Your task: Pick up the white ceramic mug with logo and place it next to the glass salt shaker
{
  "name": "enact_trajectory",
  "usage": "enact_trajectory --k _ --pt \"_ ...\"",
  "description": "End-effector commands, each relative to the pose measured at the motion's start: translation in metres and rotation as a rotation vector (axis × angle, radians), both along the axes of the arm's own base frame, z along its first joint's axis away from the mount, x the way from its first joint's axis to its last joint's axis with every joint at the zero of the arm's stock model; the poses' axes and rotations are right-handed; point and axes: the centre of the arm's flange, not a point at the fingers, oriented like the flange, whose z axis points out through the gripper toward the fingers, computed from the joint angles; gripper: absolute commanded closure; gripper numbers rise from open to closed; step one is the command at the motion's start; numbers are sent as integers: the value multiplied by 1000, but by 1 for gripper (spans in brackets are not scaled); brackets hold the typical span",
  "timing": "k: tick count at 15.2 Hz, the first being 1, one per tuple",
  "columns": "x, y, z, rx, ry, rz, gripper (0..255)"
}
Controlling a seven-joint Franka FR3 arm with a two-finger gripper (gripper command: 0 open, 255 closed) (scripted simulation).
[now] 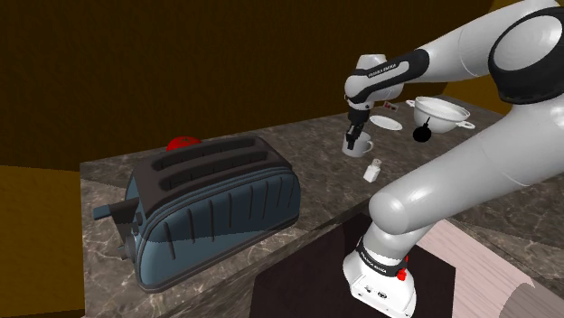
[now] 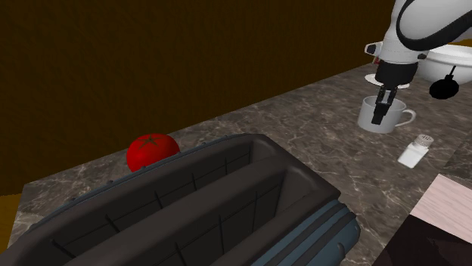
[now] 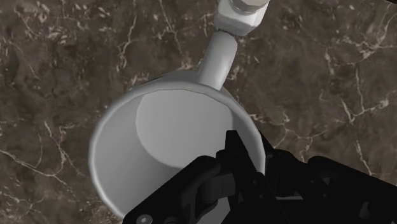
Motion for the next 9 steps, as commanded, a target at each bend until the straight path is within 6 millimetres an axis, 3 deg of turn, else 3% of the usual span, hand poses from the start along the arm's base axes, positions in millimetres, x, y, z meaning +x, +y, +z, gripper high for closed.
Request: enact_trajectory --k 1,9 --pt "0 -1 -11 0 0 0 255" --pt "0 -1 -48 0 0 0 255"
